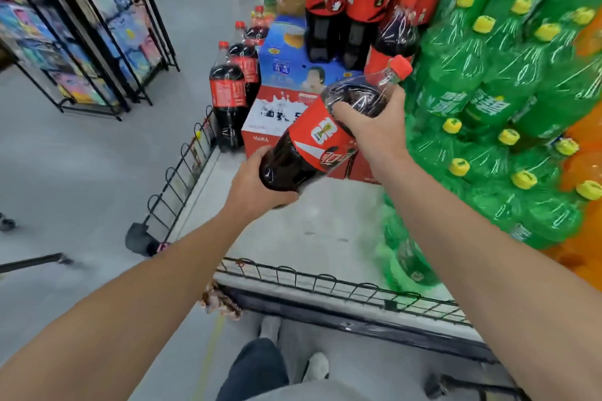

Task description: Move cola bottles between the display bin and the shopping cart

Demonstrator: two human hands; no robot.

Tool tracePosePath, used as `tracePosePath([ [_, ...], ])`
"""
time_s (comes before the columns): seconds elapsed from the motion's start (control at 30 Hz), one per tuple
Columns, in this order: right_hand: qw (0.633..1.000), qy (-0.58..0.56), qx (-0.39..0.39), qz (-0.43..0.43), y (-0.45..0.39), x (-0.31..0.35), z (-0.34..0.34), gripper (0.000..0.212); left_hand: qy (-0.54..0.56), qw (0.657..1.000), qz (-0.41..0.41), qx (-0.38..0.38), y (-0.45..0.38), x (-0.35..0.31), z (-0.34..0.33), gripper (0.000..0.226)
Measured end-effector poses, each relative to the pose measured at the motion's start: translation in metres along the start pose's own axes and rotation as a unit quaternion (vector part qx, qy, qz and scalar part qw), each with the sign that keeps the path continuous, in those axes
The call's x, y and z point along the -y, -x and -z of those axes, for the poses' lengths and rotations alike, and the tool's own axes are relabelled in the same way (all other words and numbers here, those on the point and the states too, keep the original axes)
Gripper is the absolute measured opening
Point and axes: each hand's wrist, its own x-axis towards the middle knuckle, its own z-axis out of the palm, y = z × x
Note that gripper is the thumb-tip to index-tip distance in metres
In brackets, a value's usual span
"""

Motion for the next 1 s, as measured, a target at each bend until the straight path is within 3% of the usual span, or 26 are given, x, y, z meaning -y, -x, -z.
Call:
tracePosePath([
  [0.17, 0.999, 0.018, -0.044, 0.010, -0.049, -0.002, -0.019, 0.065, 0.004, 0.999, -0.033, 0.042, -0.074, -0.003, -0.003, 0.076],
  [0.4, 0.990, 0.050, -0.130, -0.019, -0.110, -0.018, -0.043, 0.075, 0.007, 0.989, -0.042, 0.141, -0.172, 0.000, -0.017, 0.090],
  [0.53, 0.985, 0.074, -0.156, -0.024, -0.144, -0.024, -0.050, 0.075, 0.020, 0.983, -0.048, 0.174, -0.214, -0.009, -0.033, 0.074],
  [0.63, 0.979, 0.097, -0.179, -0.024, -0.165, -0.027, -0.053, 0.076, 0.032, 0.978, -0.067, 0.195, -0.244, -0.011, -0.049, 0.092],
  [1.0, 0.955, 0.185, -0.233, 0.011, -0.202, -0.042, -0.068, 0.068, 0.040, 0.962, -0.073, 0.260, -0.299, -0.006, -0.094, 0.101],
])
